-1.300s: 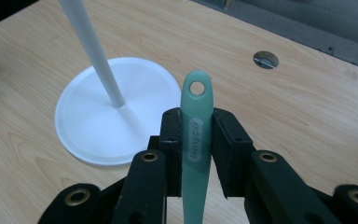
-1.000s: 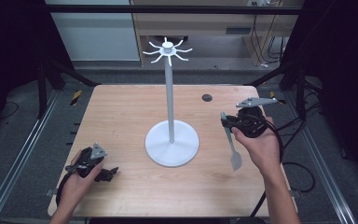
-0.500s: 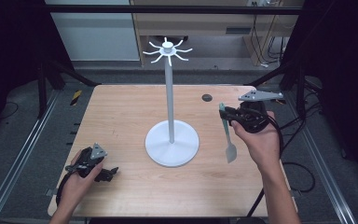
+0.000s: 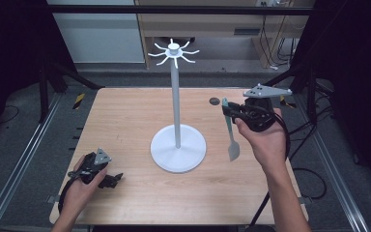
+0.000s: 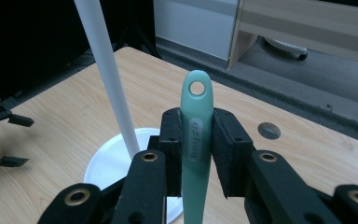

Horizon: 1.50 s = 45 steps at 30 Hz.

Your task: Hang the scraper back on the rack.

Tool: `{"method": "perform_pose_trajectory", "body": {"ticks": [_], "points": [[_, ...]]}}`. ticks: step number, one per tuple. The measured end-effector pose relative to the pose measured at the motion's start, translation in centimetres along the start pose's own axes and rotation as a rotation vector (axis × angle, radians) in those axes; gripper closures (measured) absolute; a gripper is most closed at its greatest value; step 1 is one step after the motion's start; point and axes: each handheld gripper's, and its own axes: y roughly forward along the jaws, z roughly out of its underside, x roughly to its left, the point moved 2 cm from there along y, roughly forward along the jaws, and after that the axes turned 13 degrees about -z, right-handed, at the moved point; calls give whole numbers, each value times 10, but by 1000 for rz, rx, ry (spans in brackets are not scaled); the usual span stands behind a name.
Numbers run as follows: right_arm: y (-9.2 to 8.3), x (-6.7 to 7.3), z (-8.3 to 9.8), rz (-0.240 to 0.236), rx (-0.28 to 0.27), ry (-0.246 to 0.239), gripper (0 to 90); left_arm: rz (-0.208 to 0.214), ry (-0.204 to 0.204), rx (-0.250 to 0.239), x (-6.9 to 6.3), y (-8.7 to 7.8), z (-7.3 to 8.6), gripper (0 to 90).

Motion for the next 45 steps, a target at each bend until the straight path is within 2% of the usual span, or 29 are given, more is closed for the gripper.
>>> {"method": "perform_pose_trajectory", "body": {"ticks": [12,18,45], "points": [[8,8,-17,-19,-7,-19,747,-2,2,1,0,0,0,37],[11,13,-26,-26,-27,-29,747,-2,2,1,0,0,0,37],[6,31,-60,-51,-105,-64,746,-4,-2,-7,-1,0,0,37]]}}
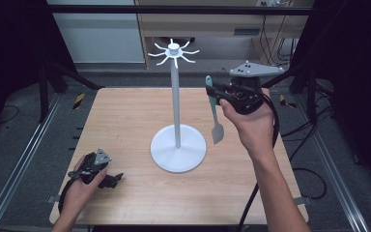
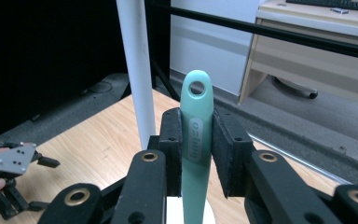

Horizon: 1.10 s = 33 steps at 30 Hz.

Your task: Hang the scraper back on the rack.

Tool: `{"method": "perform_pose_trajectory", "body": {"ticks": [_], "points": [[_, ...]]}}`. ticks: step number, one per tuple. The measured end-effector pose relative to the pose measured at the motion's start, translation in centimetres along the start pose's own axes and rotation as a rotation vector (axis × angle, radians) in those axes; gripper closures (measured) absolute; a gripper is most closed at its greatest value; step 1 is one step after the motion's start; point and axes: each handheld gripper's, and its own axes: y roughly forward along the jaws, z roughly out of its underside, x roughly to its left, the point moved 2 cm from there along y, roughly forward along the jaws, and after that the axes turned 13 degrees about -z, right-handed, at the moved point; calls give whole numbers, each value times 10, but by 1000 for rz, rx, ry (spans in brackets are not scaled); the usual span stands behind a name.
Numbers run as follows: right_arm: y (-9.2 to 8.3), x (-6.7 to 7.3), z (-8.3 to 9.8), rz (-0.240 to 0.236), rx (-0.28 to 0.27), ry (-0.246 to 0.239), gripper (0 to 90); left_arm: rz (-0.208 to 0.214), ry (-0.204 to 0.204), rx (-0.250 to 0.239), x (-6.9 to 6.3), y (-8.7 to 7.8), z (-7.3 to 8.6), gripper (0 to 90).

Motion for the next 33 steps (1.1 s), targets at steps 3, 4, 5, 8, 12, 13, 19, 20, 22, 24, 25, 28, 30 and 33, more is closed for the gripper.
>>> {"method": "perform_pose_trajectory", "body": {"ticks": [3,4,5,8,12,13,19,20,22,24,25,28,30,33], "points": [[-1,2,-4,-3,-9,-5,746,1,-2,1,0,0,0,37],[-1,3,-6,-5,-12,-6,746,1,0,1,0,0,0,37],[-1,4,-7,-5,-14,-8,746,2,0,1,-1,0,0,37],[0,6,-10,-11,-18,-13,746,2,-1,1,-1,0,0,37],[0,8,-13,-16,-30,-14,746,1,-1,0,0,0,0,37],[0,8,-14,-17,-32,-14,746,1,0,1,0,0,0,37],[0,11,-18,-22,-44,-16,746,3,0,2,-1,0,0,37],[0,11,-19,-22,-48,-19,746,3,0,1,-1,0,0,37],[-1,12,-21,-31,-53,-19,746,3,0,2,-1,0,0,37],[-1,13,-23,-34,-57,-20,746,4,0,2,-1,0,0,37],[-2,14,-24,-35,-59,-24,746,4,1,1,-1,0,0,37],[-3,15,-27,-39,-69,-27,746,4,3,1,-1,0,0,37],[-4,15,-29,-38,-77,-28,746,6,0,1,-2,0,0,37],[-5,16,-32,-41,-91,-32,746,6,-2,0,-2,0,0,37]]}}
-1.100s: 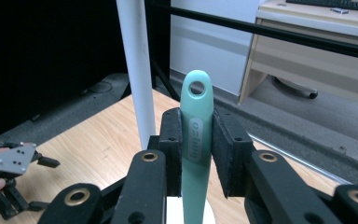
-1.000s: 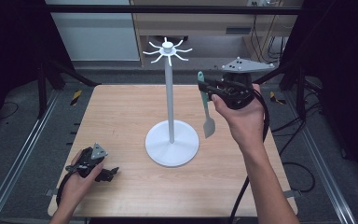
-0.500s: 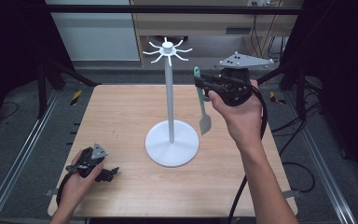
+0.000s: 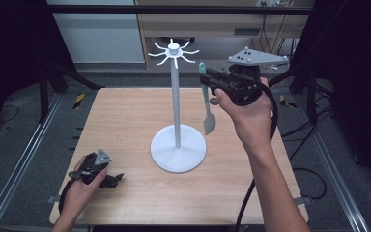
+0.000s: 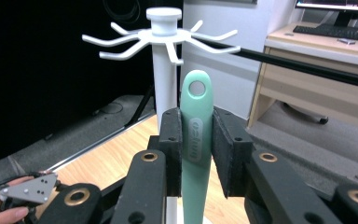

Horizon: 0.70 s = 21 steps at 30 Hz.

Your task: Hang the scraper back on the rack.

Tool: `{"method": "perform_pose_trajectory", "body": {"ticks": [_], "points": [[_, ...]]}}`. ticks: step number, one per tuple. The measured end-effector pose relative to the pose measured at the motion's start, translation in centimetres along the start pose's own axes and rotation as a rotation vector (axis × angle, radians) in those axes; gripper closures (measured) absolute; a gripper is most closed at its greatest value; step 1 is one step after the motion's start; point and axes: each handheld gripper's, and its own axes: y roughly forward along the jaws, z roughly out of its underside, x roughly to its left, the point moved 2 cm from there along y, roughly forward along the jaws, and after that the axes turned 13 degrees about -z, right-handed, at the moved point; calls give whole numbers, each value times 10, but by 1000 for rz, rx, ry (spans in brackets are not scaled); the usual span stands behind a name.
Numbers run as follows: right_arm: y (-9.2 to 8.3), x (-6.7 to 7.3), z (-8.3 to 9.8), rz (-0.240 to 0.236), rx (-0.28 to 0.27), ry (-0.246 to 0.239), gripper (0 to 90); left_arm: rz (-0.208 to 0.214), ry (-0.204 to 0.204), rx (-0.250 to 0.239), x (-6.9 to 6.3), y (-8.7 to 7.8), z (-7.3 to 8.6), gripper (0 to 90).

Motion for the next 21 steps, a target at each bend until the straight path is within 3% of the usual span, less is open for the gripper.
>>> {"method": "perform_pose_trajectory", "body": {"ticks": [8,21], "points": [[0,2,-8,-15,-16,-15,745,-3,-2,1,1,-1,1,37],[6,1,-11,-29,2,-16,746,-4,-1,2,2,-1,1,38]]}}
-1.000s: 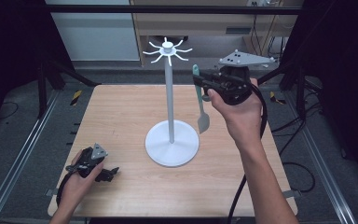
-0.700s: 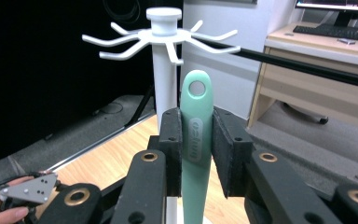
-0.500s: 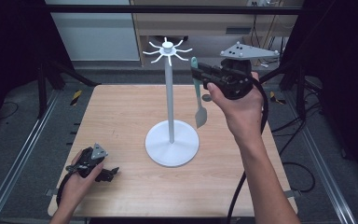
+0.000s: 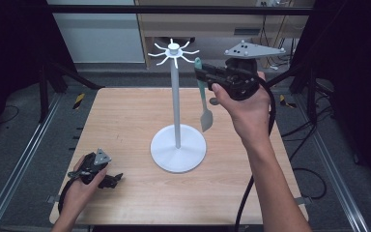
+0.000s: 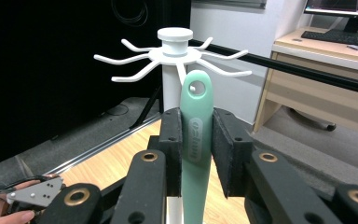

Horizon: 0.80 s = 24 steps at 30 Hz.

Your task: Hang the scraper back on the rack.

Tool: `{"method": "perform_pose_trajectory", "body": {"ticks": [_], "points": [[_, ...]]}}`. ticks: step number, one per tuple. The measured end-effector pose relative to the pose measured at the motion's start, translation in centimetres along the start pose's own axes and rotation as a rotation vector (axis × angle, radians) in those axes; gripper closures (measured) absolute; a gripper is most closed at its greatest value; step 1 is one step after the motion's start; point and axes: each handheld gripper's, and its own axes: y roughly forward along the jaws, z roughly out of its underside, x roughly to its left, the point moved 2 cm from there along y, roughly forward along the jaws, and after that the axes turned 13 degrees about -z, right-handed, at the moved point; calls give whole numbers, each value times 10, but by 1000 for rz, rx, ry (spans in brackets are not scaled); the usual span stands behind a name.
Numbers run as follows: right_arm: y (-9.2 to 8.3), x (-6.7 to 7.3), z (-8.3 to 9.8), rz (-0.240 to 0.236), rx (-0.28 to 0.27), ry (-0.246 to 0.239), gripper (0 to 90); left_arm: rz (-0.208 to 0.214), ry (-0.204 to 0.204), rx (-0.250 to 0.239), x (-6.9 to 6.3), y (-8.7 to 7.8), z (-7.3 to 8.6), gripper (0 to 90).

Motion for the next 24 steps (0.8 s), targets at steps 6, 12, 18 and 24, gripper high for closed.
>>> {"method": "perform_pose_trajectory", "body": {"ticks": [6,12,18,24], "points": [[3,0,-1,-3,8,2,745,-2,-2,-4,0,0,0,38],[7,0,-1,-2,22,2,745,0,1,-3,0,0,0,38],[10,-1,-1,-7,26,4,745,0,-1,-3,1,-1,0,38],[11,-1,-3,-3,26,2,745,2,-2,-5,1,0,0,38]]}}
